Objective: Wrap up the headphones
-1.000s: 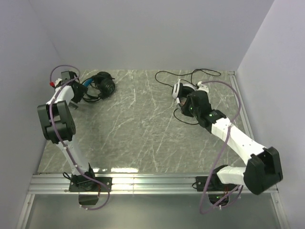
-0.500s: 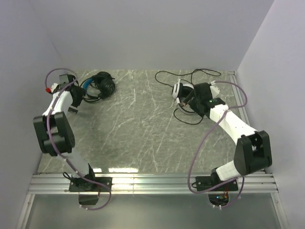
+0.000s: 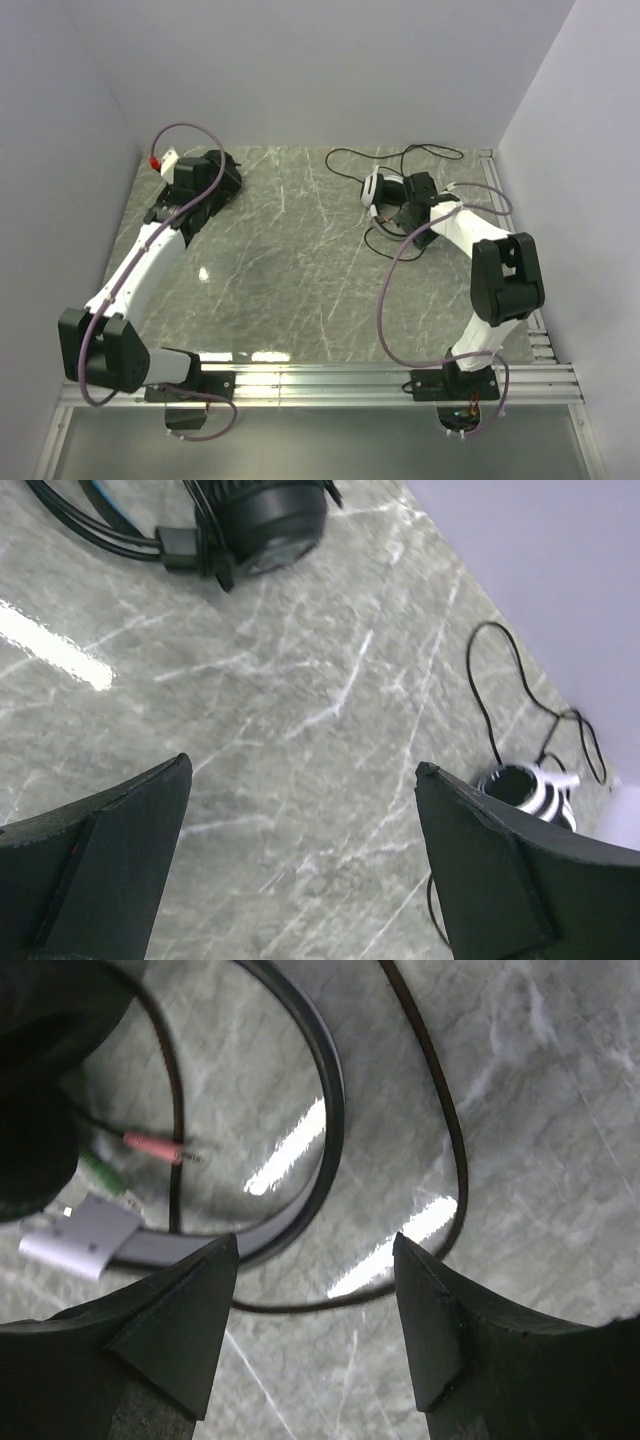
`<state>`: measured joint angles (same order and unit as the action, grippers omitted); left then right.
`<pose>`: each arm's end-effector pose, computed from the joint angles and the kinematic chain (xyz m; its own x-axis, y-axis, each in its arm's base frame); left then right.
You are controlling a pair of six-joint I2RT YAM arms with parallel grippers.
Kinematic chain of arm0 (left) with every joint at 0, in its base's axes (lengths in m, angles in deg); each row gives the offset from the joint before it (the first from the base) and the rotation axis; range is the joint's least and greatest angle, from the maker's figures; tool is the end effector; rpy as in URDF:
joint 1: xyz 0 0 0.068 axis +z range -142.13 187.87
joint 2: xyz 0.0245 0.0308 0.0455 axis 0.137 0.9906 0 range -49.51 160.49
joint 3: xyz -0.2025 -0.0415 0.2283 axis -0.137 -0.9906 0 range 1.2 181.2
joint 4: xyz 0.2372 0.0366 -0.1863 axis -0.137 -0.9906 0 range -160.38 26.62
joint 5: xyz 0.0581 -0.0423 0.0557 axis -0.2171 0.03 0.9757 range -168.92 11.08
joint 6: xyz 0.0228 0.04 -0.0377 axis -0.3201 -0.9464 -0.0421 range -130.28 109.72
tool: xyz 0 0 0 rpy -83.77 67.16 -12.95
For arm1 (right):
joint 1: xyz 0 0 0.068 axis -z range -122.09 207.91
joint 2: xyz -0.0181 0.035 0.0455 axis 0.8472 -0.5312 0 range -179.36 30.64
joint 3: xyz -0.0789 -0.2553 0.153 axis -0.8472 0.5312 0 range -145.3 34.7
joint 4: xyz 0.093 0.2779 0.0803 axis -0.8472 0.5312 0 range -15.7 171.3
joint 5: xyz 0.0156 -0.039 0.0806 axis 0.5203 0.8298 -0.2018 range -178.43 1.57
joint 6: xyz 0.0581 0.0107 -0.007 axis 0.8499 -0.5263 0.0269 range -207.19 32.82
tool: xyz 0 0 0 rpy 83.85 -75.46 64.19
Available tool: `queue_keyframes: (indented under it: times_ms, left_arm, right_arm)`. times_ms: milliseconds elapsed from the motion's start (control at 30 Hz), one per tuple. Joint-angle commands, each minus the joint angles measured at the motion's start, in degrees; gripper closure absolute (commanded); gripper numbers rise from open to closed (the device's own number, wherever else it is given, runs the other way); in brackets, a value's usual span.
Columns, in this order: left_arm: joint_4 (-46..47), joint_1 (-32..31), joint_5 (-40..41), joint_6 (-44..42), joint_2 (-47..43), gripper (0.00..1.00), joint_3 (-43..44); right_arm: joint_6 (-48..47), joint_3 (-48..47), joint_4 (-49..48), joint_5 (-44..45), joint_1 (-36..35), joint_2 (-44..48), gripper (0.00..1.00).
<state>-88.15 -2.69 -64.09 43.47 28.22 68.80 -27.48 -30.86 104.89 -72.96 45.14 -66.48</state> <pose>0.3434 -0.0529 0.3484 -0.3091 -0.7354 -0.6030 -0.4709 0.6692 -0.5748 0.3827 0.0749 0.2082 -0.5141 0.7368 -0.4392 0.6984 0.6568 0.2843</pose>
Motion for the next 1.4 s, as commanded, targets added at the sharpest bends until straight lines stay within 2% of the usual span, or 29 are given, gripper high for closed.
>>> queue_keyframes:
  times_ms: [0, 167, 300, 467, 567, 800, 833, 867, 900, 1033, 1133, 1267, 1367]
  left_arm:
    - [6.31, -2.17, -0.5, -2.87, -6.17, 0.01, -3.51]
    - [10.61, -6.55, -1.21, -2.34, -10.75, 0.01, -10.1]
    - [18.08, -10.43, -1.03, -2.25, -15.67, 0.01, -17.56]
    - [18.54, -12.02, -0.77, -3.22, -16.56, 0.01, -19.16]
    - [18.44, -12.63, -0.68, -3.48, -17.26, 0.01, -19.16]
    - [19.68, -14.39, 0.55, -4.45, -19.81, 0.01, -20.92]
    - [19.94, -14.65, 0.46, -4.54, -19.73, 0.01, -21.1]
    - [20.2, -14.83, 0.29, -4.63, -19.64, 0.01, -21.27]
    - [21.07, -14.92, -0.06, -4.71, -19.46, 0.01, -21.71]
    - [23.1, -15.36, -2.34, -6.03, -18.85, 0.01, -22.68]
    - [26.08, -16.93, -5.95, -9.98, -18.15, 0.01, -23.3]
    - [31.88, -20.89, -12.44, -15.34, -14.64, 0.01, -23.38]
    - [35.49, -24.58, -13.68, -17.28, -10.69, 0.01, -22.51]
  right_arm:
    - [2.43, -4.83, 1.66, 2.9, 0.91, -3.23, 0.3]
    - [4.8, -7.65, 2.28, 2.21, 2.31, -7.46, 0.3]
    - [6.04, -10.46, 3.33, 2.11, 3.28, -11.5, 0.3]
    - [7.36, -12.4, 4.22, 1.77, 3.9, -14.85, 0.32]
    - [7.97, -14.33, 6.23, 2.38, 3.9, -16.69, 0.47]
    - [7.18, -17.58, 12.38, 3.26, 3.55, -19.07, 0.52]
    - [6.92, -17.58, 12.48, 3.17, 3.55, -18.98, 0.56]
    - [6.74, -17.76, 12.74, 3.08, 3.46, -19.24, 0.86]
    - [7.18, -17.93, 13.96, 2.82, 3.55, -19.33, 1.0]
    - [6.57, -15.85, 13.54, 5.01, 3.11, -16.53, 1.0]
    - [3.77, -12.85, 11.96, 6.94, 2.93, -10.82, 1.0]
    - [-6.32, -9.94, 9.84, 7.65, 1.62, -1.96, 1.0]
    - [-13.2, -8.97, 10.45, 9.39, -1.45, 2.01, 1.0]
